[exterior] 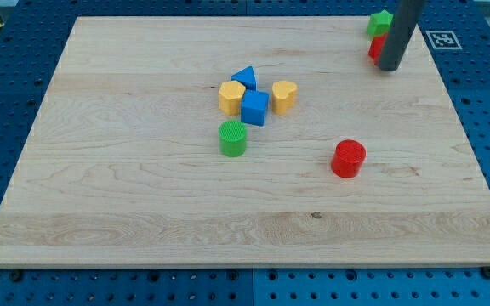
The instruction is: Place the red circle at the bottom right side of the red star
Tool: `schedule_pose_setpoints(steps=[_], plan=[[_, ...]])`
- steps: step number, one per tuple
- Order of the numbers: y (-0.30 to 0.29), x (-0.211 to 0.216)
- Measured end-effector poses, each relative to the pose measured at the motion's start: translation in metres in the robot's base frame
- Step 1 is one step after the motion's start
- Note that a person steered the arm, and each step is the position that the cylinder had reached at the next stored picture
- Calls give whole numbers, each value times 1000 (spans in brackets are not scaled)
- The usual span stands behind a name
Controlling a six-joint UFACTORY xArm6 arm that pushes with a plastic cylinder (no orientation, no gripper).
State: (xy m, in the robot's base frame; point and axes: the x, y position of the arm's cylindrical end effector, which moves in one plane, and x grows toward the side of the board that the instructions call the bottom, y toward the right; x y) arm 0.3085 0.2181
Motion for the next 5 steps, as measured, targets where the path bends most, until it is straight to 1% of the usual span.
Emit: schedule_pose_setpoints(steps=[1, 2, 5], plan=[[0, -18], [-1, 14], [3, 205]])
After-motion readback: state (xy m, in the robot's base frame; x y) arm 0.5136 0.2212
